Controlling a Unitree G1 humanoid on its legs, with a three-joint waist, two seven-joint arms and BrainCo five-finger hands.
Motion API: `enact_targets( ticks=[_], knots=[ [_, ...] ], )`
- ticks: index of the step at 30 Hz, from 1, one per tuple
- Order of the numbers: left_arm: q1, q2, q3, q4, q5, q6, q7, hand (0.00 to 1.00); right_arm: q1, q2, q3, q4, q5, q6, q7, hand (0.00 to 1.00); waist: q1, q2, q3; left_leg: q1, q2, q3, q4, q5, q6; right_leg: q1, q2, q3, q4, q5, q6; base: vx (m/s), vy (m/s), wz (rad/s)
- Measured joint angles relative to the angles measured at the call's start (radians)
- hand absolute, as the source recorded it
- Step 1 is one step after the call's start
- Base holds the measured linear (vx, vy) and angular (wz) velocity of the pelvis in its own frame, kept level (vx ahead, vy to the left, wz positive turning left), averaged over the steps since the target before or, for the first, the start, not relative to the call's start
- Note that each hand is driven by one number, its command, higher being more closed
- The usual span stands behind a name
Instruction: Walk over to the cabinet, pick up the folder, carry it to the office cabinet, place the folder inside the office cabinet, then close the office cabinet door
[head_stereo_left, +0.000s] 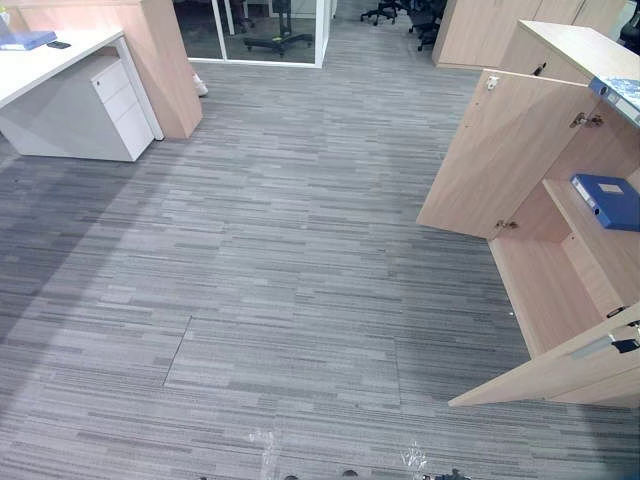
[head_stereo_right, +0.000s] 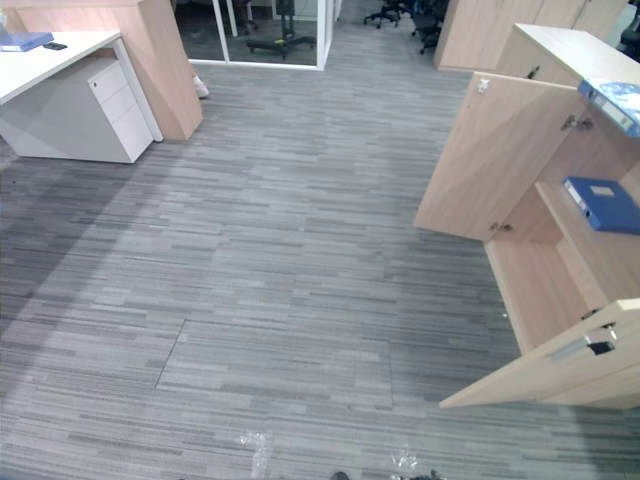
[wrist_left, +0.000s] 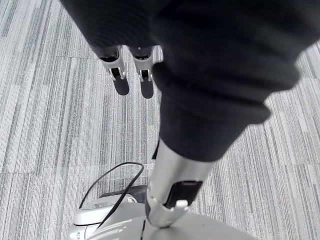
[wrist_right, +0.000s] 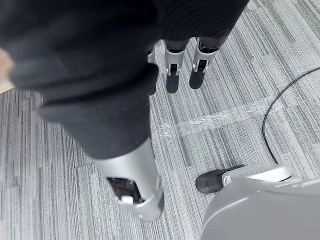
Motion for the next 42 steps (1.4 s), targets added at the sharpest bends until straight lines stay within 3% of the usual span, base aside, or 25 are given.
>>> enact_targets(
  ticks=[3, 5, 6, 8, 9, 13, 14, 15, 19, 24, 26, 28, 29, 30, 31, 32, 33, 35, 37, 39, 41, 42],
  knots=[
    [0.008, -0.004, 0.003, -0.033, -0.009, -0.006, 0.013, 0.00, 0.012, -0.001, -0.010, 0.000, 0.027, -0.001, -0.003, 0.00, 0.001, 0.006, 0.013, -0.062, 0.016, 0.008, 0.148, -0.093, -0.027, 0.003, 0.010, -0.002, 0.032, -0.033, -0.019, -0.02, -0.012, 0.03],
    [0.022, -0.013, 0.039, -0.067, -0.009, -0.010, 0.020, 0.00, 0.024, 0.013, -0.050, -0.007, 0.027, 0.000, -0.011, 0.00, 0.009, 0.007, 0.031, -0.118, 0.044, 0.023, 0.325, -0.161, -0.105, 0.031, 0.024, 0.000, 0.032, -0.048, -0.035, 0.06, 0.006, 0.06],
    [0.022, -0.023, 0.075, -0.083, -0.012, -0.011, 0.022, 0.00, 0.033, 0.021, -0.053, -0.029, 0.027, 0.000, -0.017, 0.00, 0.009, 0.002, 0.052, -0.189, 0.054, 0.051, 0.496, -0.163, -0.103, 0.048, 0.023, -0.001, 0.038, -0.055, -0.046, 0.07, 0.016, 0.04],
    [0.031, -0.041, 0.114, -0.102, -0.025, -0.015, 0.033, 0.00, 0.043, 0.021, -0.050, -0.039, 0.028, 0.000, -0.028, 0.00, 0.015, 0.003, 0.067, -0.275, 0.085, 0.092, 0.671, -0.213, -0.055, 0.074, 0.012, 0.003, 0.062, -0.073, -0.046, 0.13, 0.034, -0.11],
    [0.039, -0.043, 0.118, -0.107, -0.025, -0.018, 0.038, 0.00, 0.045, 0.022, -0.051, -0.038, 0.028, 0.000, -0.031, 0.00, 0.016, 0.001, 0.067, -0.306, 0.101, 0.094, 0.676, -0.228, -0.060, 0.079, -0.001, 0.010, 0.073, -0.088, -0.028, 0.16, 0.061, -0.17],
    [0.047, -0.049, 0.118, -0.110, -0.026, -0.019, 0.047, 0.00, 0.049, 0.021, -0.044, -0.055, 0.029, -0.002, -0.035, 0.00, 0.024, 0.008, 0.062, -0.323, 0.133, 0.061, 0.408, -0.186, -0.074, 0.080, -0.046, 0.069, 0.119, -0.166, 0.013, 0.23, 0.195, -0.34],
    [0.051, -0.049, 0.119, -0.109, -0.026, -0.019, 0.048, 0.00, 0.059, 0.022, -0.038, -0.065, 0.029, -0.002, -0.035, 0.00, 0.027, 0.019, 0.056, -0.304, 0.127, 0.090, 0.357, -0.080, -0.079, 0.082, -0.073, 0.086, 0.129, -0.191, 0.042, 0.41, 0.349, -0.32],
    [0.057, -0.048, 0.118, -0.108, -0.026, -0.019, 0.049, 0.00, 0.061, 0.021, -0.039, -0.066, 0.030, -0.002, -0.035, 0.00, 0.029, 0.019, 0.051, -0.289, 0.120, 0.112, 0.337, -0.041, -0.065, 0.085, -0.084, 0.089, 0.127, -0.194, 0.049, 0.47, 0.335, -0.35],
    [0.049, -0.046, 0.111, -0.111, -0.025, -0.019, 0.052, 0.00, 0.054, 0.028, -0.038, -0.068, 0.031, -0.006, -0.036, 0.00, 0.034, 0.012, 0.034, -0.228, 0.064, 0.206, 0.316, -0.063, -0.022, 0.115, -0.125, 0.090, 0.091, -0.148, 0.045, 0.35, 0.170, -0.41],
    [0.051, -0.034, 0.058, -0.115, -0.025, -0.021, 0.052, 0.00, 0.056, 0.045, -0.047, -0.063, 0.043, -0.016, -0.035, 0.00, 0.042, 0.012, -0.044, -0.159, 0.044, 0.226, 0.226, -0.067, -0.014, 0.094, -0.145, 0.116, 0.116, -0.119, 0.065, 0.17, 0.065, -0.43],
    [0.047, -0.034, 0.013, -0.119, -0.023, -0.028, 0.050, 0.00, 0.053, 0.043, -0.051, -0.060, 0.064, -0.021, -0.033, 0.00, 0.039, 0.035, -0.058, -0.103, 0.036, 0.214, 0.142, -0.063, -0.008, 0.014, -0.140, 0.123, 0.270, -0.126, 0.066, 0.17, 0.077, -0.38],
    [0.049, -0.025, -0.008, -0.134, -0.024, -0.031, 0.047, 0.00, 0.050, 0.037, -0.052, -0.077, 0.069, -0.023, -0.031, 0.00, 0.029, 0.036, -0.051, -0.040, 0.009, 0.207, 0.083, -0.055, -0.002, -0.099, -0.162, 0.137, 0.548, -0.144, 0.073, 0.15, 0.118, -0.20],
    [0.047, -0.011, -0.023, -0.147, -0.026, -0.033, 0.042, 0.00, 0.045, 0.039, -0.050, -0.092, 0.069, -0.023, -0.030, 0.00, 0.009, 0.007, -0.032, 0.001, -0.030, 0.199, 0.068, -0.062, 0.014, -0.154, -0.199, 0.123, 0.715, -0.126, 0.062, 0.16, 0.105, 0.25],
    [0.045, -0.007, -0.030, -0.153, -0.027, -0.038, 0.041, 0.00, 0.047, 0.038, -0.050, -0.099, 0.070, -0.024, -0.030, 0.00, -0.002, 0.004, -0.020, 0.045, -0.056, 0.186, 0.064, -0.077, 0.035, -0.181, -0.240, 0.096, 0.839, -0.079, 0.048, 0.15, 0.060, 0.28],
    [0.044, -0.010, -0.030, -0.156, -0.029, -0.039, 0.041, 0.00, 0.050, 0.035, -0.050, -0.108, 0.073, -0.024, -0.029, 0.00, -0.004, 0.015, -0.010, 0.066, -0.060, 0.185, 0.060, -0.084, 0.044, -0.197, -0.249, 0.091, 0.896, -0.085, 0.046, 0.14, 0.040, 0.12],
    [0.034, -0.015, -0.029, -0.161, -0.029, -0.039, 0.041, 0.00, 0.043, 0.029, -0.048, -0.122, 0.082, -0.028, -0.028, 0.00, -0.003, 0.014, 0.005, 0.105, -0.059, 0.183, 0.055, -0.091, 0.051, -0.234, -0.249, 0.075, 0.977, -0.143, 0.046, 0.12, 0.021, 0.11],
    [0.029, -0.016, -0.030, -0.160, -0.029, -0.039, 0.041, 0.00, 0.035, 0.032, -0.045, -0.133, 0.097, -0.032, -0.029, 0.00, -0.007, 0.025, 0.025, 0.130, -0.042, 0.169, 0.050, -0.092, 0.051, -0.257, -0.236, 0.026, 0.968, -0.197, 0.049, 0.12, -0.016, 0.17],
    [0.014, -0.017, -0.025, -0.161, -0.029, -0.042, 0.040, 0.00, 0.024, 0.040, -0.040, -0.146, 0.109, -0.038, -0.030, 0.00, -0.008, 0.029, 0.050, 0.161, -0.004, 0.167, 0.035, -0.096, 0.043, -0.291, -0.204, -0.049, 0.849, -0.232, 0.046, 0.09, -0.089, 0.19],
    [0.010, -0.022, -0.007, -0.160, -0.029, -0.042, 0.039, 0.00, 0.024, 0.050, -0.029, -0.157, 0.111, -0.042, -0.036, 0.00, -0.008, 0.030, 0.055, 0.167, 0.033, 0.166, 0.030, -0.108, 0.021, -0.317, -0.187, -0.111, 0.656, -0.225, 0.048, 0.07, -0.099, 0.10],
    [0.010, -0.028, 0.017, -0.160, -0.029, -0.043, 0.040, 0.00, 0.023, 0.054, -0.028, -0.157, 0.126, -0.042, -0.038, 0.00, -0.001, 0.025, 0.058, 0.191, 0.055, 0.175, 0.019, -0.126, -0.010, -0.318, -0.176, -0.142, 0.444, -0.170, 0.047, 0.15, -0.226, -0.08],
    [0.008, -0.039, 0.043, -0.144, -0.028, -0.042, 0.042, 0.00, 0.025, 0.058, -0.028, -0.157, 0.144, -0.042, -0.038, 0.00, -0.002, 0.012, 0.058, 0.232, 0.075, 0.190, 0.013, -0.158, -0.055, -0.303, -0.174, -0.195, 0.338, 0.012, 0.020, 0.27, -0.314, -0.26],
    [0.007, -0.047, 0.049, -0.139, -0.027, -0.041, 0.042, 0.00, 0.022, 0.056, -0.028, -0.158, 0.144, -0.042, -0.037, 0.00, -0.002, 0.025, 0.058, 0.240, 0.091, 0.199, 0.009, -0.164, -0.064, -0.309, -0.158, -0.201, 0.354, -0.001, 0.012, 0.33, -0.300, -0.28]
  ],
)
